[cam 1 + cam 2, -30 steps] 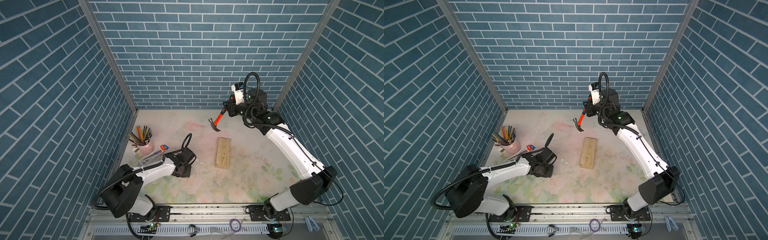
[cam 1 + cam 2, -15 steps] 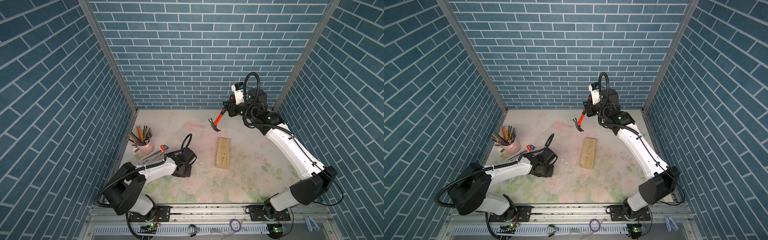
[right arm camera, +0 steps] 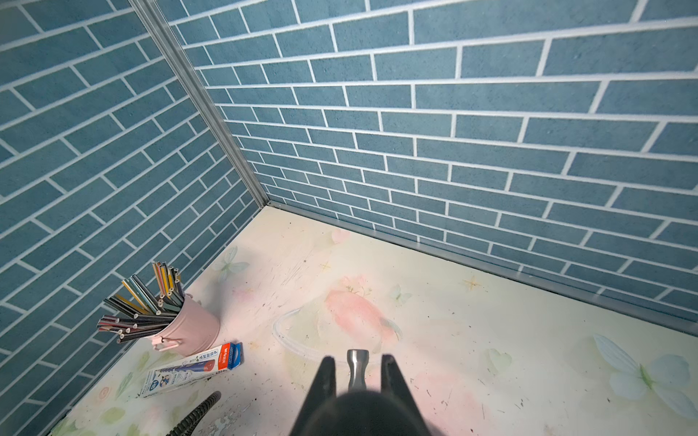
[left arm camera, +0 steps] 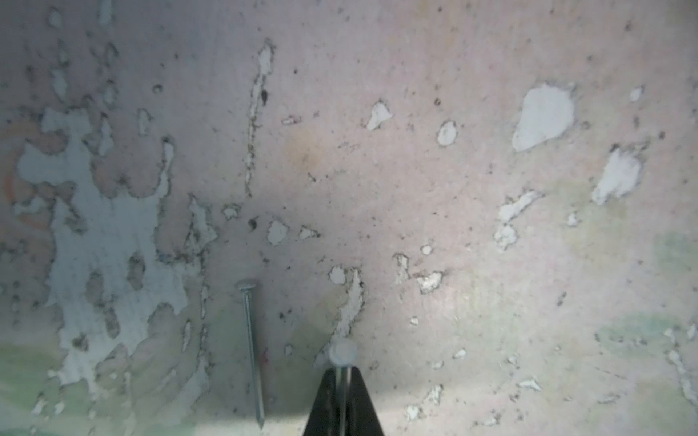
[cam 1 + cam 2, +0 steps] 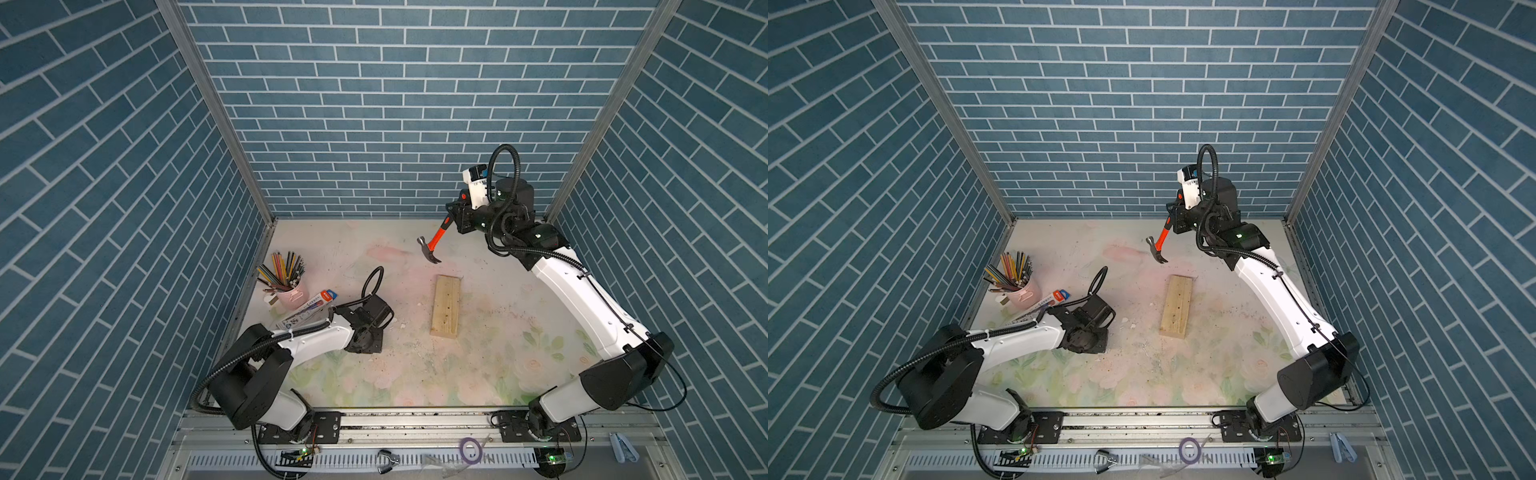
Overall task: Use a claw hammer to pull out a nail
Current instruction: Place the nail at the center of the board.
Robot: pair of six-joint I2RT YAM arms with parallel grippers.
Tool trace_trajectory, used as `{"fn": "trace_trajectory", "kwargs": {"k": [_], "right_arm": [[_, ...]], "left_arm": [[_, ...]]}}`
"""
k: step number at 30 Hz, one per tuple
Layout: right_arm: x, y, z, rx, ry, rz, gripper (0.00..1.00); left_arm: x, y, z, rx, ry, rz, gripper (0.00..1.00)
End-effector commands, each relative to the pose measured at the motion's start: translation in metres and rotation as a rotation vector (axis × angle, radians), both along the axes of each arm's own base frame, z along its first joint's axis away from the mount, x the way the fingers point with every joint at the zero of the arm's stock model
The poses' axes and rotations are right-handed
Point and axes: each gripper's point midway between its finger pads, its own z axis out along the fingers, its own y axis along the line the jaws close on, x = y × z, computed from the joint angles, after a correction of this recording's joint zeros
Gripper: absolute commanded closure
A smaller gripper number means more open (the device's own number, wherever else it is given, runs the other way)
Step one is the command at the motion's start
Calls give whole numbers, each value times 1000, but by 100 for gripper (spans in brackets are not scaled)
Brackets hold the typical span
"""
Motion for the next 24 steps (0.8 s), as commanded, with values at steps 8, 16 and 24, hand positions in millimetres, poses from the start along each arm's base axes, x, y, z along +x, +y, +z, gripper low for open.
{"fn": "trace_trajectory", "kwargs": {"k": [8,16,24], "right_arm": [[-5,-4,56,87,-147,8,100],[-5,-5,57,87,-149,3,100],[-5,-7,54,82,-143,-4,100]], "left_arm": [[-14,13,-18,55,66,27,87],[-8,8,-11,45,50,20,84],[10,-6,15,5,-11,9,75]]}}
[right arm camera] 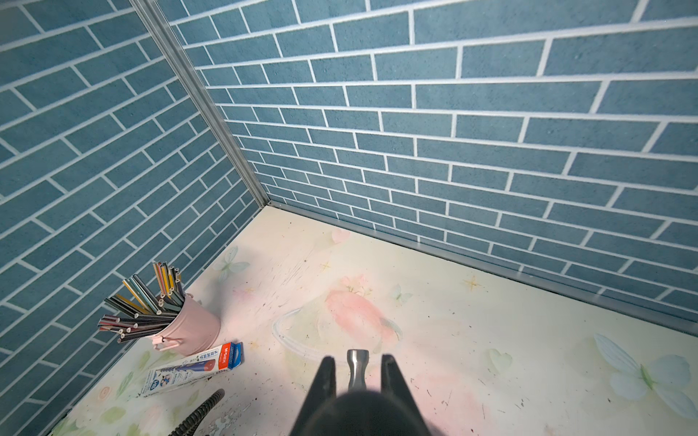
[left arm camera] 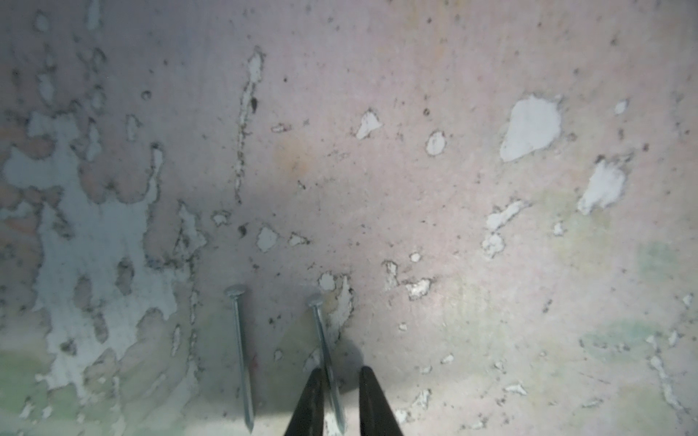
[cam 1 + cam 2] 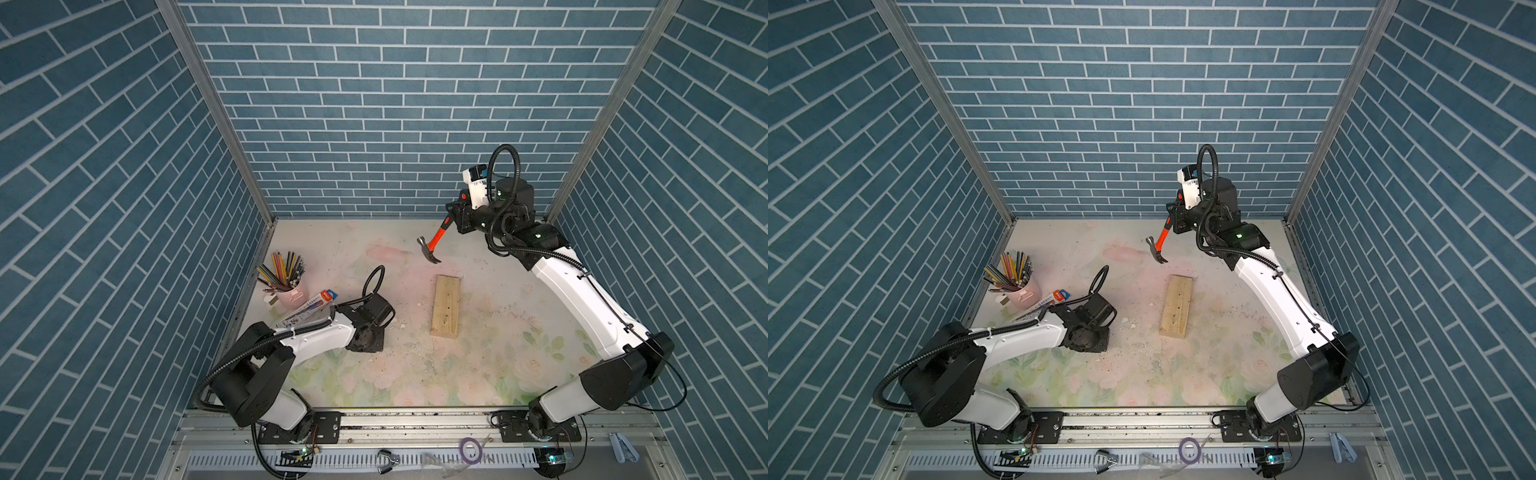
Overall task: Use a claw hammer to pull out a nail
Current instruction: Place the nail at the center of the board, then adjust the mounting plate at the center of the board.
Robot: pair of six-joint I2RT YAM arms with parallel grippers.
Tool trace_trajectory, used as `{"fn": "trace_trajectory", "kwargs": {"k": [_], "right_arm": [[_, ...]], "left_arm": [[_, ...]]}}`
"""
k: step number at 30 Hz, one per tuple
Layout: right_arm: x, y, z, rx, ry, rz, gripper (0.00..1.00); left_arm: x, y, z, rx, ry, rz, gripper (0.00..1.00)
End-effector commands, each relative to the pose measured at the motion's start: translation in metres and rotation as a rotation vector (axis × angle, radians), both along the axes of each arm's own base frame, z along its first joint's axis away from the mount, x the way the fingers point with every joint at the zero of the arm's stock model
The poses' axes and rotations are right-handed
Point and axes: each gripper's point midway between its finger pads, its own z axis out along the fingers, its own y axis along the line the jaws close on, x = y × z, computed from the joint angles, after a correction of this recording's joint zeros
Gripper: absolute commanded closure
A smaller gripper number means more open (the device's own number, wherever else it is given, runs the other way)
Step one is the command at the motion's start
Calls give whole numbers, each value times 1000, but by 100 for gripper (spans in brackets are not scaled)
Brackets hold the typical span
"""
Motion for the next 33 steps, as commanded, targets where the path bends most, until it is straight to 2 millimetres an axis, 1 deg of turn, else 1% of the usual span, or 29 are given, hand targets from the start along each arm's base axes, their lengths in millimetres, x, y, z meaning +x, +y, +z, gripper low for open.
{"fn": "trace_trajectory", "kwargs": {"k": [1,3,7,10,13,15,16,20,23,26,29,33], "right_arm": [[-6,-5,56,84,-149,0,100],[-6,-6,56,84,-149,-2,100],[-6,-7,54,82,-146,-4,100],[-6,-7,54,82,-146,-6,100],[-6,-9,55,83,-150,-11,100],[-6,-10,53,81,-147,-12,100],[-6,-11,54,83,-148,-16,100],[-6,-13,52,81,-145,-24,100],[-6,-14,51,79,-142,-32,100],[-5,-20,49,68,-136,-60,100],[-5,-27,45,60,-131,-97,100],[-6,-39,38,50,-115,-146,100]], "left_arm": [[9,-2,15,9,-29,1,73],[14,-3,26,9,-53,0,68],[24,-8,47,-6,-101,-10,48],[30,-14,63,-41,-146,-26,37],[37,-26,80,-109,-205,-60,28],[40,-36,93,-172,-244,-84,17],[41,-42,100,-213,-266,-103,14],[49,-67,130,-377,-351,-165,14],[51,-84,145,-486,-377,-218,13],[50,-100,156,-565,-394,-282,13],[51,-111,162,-619,-407,-328,13],[56,-123,158,-651,-398,-356,13]]}}
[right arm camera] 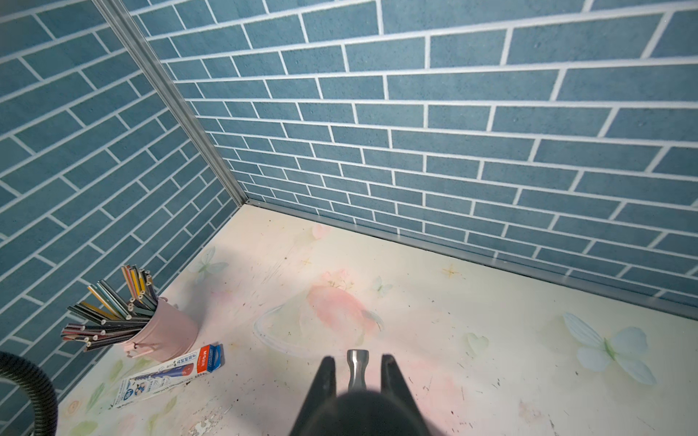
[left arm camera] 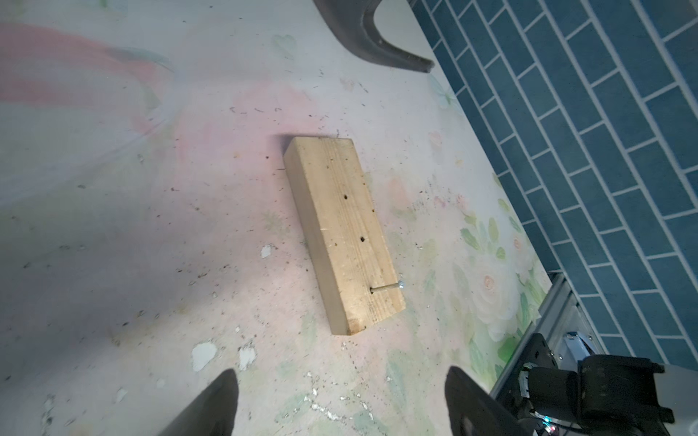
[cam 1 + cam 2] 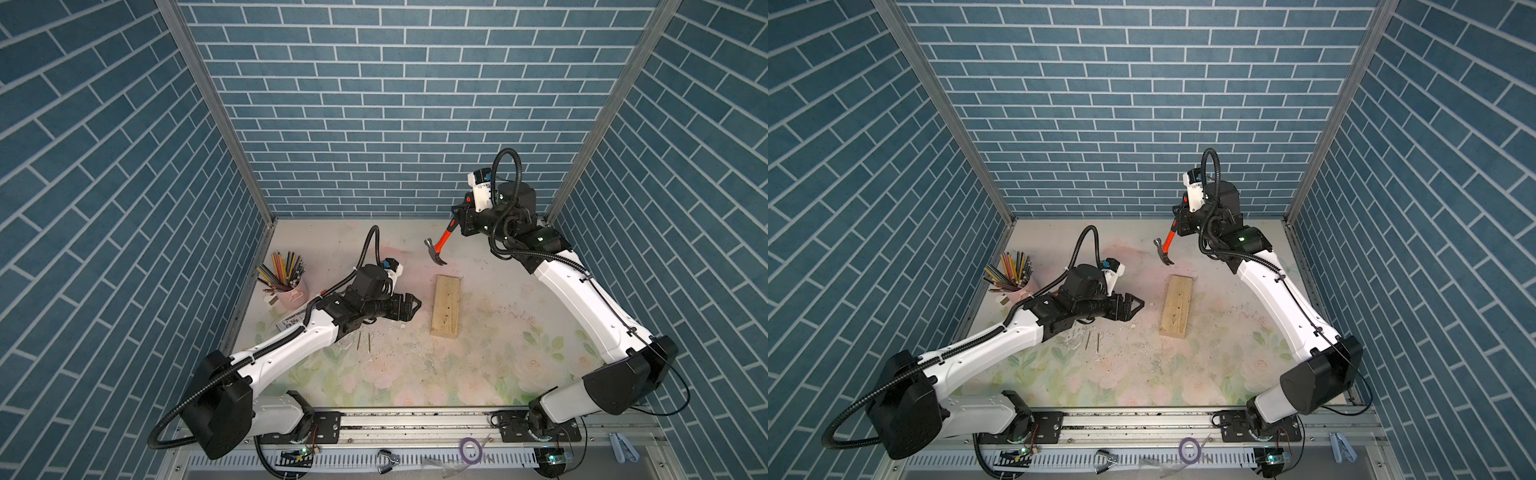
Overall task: Use a claw hammer to pull out a nail
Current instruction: Adjust the mounting plate at the center of the board.
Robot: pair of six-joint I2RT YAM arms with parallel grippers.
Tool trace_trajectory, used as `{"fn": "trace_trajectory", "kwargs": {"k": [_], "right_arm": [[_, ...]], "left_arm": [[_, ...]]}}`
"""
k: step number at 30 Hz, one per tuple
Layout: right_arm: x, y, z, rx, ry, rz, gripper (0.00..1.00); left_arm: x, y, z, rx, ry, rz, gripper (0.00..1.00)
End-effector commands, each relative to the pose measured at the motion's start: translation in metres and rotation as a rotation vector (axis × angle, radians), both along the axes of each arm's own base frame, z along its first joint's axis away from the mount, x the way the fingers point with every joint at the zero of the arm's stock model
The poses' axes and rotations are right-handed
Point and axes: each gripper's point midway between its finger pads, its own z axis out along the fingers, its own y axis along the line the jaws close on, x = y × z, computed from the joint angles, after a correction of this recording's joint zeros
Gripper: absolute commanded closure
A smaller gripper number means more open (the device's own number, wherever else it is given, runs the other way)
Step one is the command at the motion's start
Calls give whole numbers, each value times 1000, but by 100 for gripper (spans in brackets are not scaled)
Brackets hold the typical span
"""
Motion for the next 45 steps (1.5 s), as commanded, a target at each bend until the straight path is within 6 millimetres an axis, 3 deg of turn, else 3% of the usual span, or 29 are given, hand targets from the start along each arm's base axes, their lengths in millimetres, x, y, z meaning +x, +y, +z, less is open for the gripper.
{"fn": "trace_trajectory", "kwargs": {"k": [1,7,14,23,31,45], "right_arm": [[-9,-20,47,71,-121,-73,100],[-12,-47,25,29,-65,-194,100],[-15,-75,-26,-48,75,-314,100],[-15,-89,-66,-54,164,-383,100],[-8,-80,-93,-47,226,-366,100],[8,-61,-104,-38,248,-306,100]], "left_arm": [[3,-15,-2,-47,-16,-68,13],[7,-28,-25,-24,42,-116,14],[3,-45,-51,-11,92,-172,13],[3,-69,-81,2,146,-209,14],[2,-75,-93,12,172,-228,15],[1,-78,-99,-11,187,-223,16]]}}
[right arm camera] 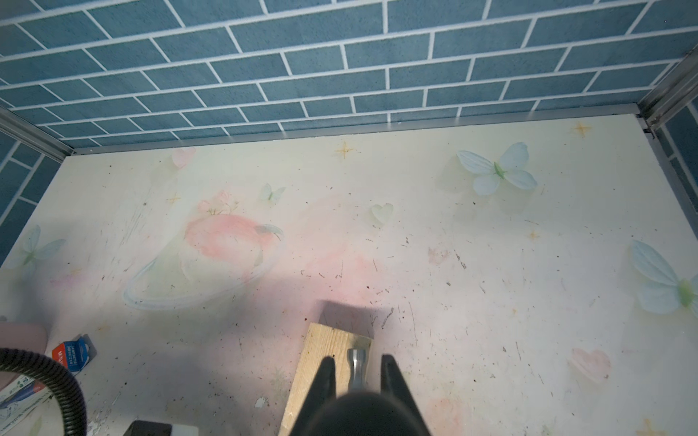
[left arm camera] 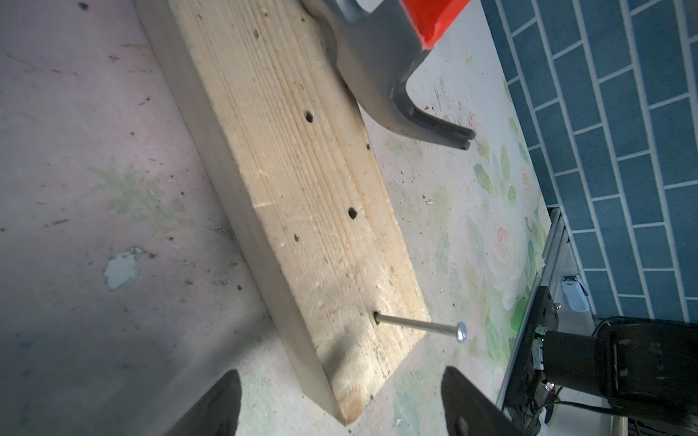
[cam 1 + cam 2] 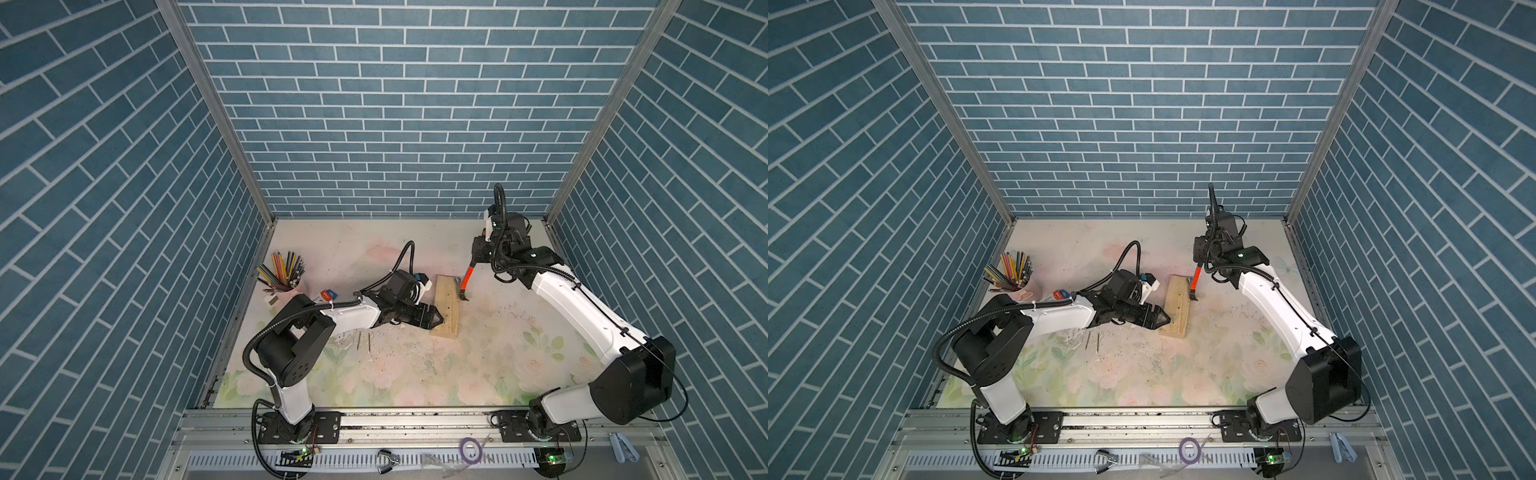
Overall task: Use a claw hammer to pull out a nail
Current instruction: Adjust the mounting plate at the center of the board.
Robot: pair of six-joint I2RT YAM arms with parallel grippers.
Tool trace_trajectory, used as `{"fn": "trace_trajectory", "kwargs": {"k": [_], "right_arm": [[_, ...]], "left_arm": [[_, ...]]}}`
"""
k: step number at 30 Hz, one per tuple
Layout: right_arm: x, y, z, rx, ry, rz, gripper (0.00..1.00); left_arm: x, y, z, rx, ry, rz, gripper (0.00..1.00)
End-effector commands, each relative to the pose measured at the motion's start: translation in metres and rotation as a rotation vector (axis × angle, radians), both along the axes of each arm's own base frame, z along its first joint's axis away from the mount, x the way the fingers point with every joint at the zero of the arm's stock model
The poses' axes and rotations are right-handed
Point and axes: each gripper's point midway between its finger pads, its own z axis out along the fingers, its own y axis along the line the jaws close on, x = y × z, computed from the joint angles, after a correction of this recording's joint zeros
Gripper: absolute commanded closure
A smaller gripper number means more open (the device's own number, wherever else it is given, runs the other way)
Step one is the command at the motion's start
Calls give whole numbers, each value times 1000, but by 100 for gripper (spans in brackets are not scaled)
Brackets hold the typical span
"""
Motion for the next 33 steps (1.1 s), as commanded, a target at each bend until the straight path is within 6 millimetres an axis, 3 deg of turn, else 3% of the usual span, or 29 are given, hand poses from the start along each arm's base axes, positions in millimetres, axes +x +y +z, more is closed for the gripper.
{"fn": "trace_trajectory", "kwargs": {"k": [1,10,18,33], "right_arm": [[11,9,20,70,-51,1,100],[7,-18,38,2,-99,-84,100],[5,-25,24,-13,-71,-109,100],[19,4,12,67,-56,-18,100]], "left_arm": [[0,-5,4,-20,-11,-5,16],[3,0,3,-11,-12,15,16],[4,-1,4,-9,-12,10,16],[5,1,7,-17,-12,33,16]]}}
